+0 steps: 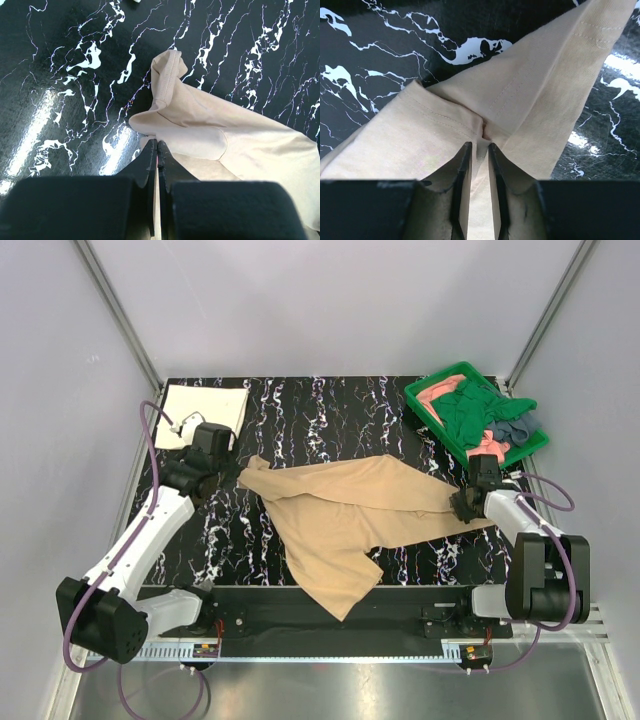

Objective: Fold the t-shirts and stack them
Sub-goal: Flatten the tshirt out

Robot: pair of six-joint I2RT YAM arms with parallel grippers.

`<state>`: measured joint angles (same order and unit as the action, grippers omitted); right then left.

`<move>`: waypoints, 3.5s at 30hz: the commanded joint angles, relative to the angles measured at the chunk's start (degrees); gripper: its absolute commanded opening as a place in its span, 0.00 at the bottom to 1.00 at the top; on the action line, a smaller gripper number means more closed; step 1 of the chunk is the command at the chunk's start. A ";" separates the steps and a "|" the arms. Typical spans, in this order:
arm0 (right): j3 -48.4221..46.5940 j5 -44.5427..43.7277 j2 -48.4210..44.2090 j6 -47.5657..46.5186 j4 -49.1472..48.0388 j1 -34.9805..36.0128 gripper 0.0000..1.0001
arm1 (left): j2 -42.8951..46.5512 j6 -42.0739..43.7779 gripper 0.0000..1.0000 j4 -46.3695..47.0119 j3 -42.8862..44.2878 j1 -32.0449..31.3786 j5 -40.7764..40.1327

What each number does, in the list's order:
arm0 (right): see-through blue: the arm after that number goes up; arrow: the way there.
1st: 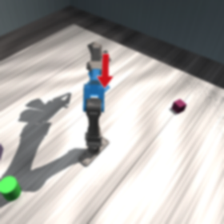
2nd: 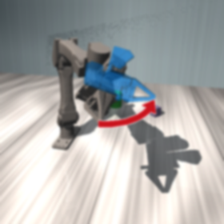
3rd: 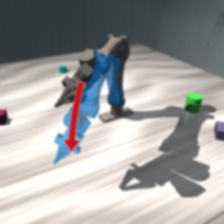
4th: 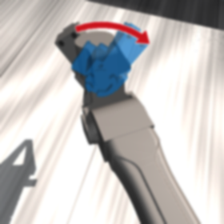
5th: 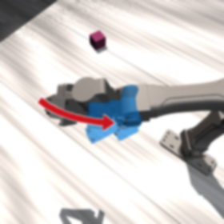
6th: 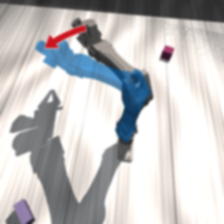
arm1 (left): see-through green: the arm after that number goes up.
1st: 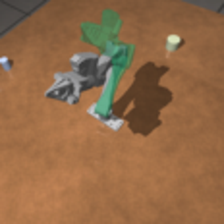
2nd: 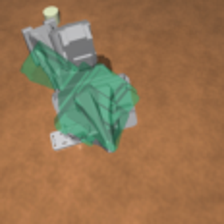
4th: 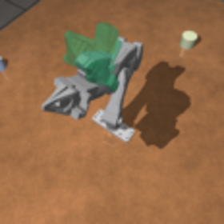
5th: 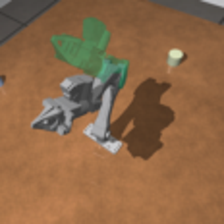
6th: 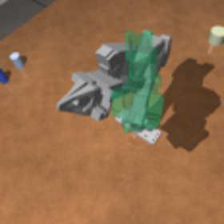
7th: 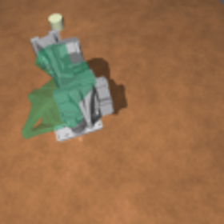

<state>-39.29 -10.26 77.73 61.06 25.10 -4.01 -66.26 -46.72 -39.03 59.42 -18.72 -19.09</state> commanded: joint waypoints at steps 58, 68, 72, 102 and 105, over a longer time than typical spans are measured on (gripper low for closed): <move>-54.05 23.09 -15.70 -13.77 6.65 -0.38 0.00 | 0.89 5.40 0.00 4.30 40.24 4.13 -5.16; -83.99 26.87 8.13 -19.83 11.09 -0.38 0.00 | -26.10 -9.77 0.00 6.77 78.02 28.37 26.69; -95.26 26.78 9.81 -21.42 20.49 -0.38 0.00 | -16.56 -11.20 0.00 8.26 68.53 29.44 30.87; 0.53 19.68 -30.27 -18.97 19.97 -0.38 0.00 | 41.65 -3.38 0.00 -6.41 -26.30 28.21 19.27; -0.08 16.60 -30.89 -16.68 20.60 -0.38 0.00 | 41.13 -3.38 0.00 -6.59 -23.14 28.21 15.32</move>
<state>-38.13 11.07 48.49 41.10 45.74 -4.19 -25.04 -51.27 -48.01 31.00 9.61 1.02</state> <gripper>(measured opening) 0.012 0.012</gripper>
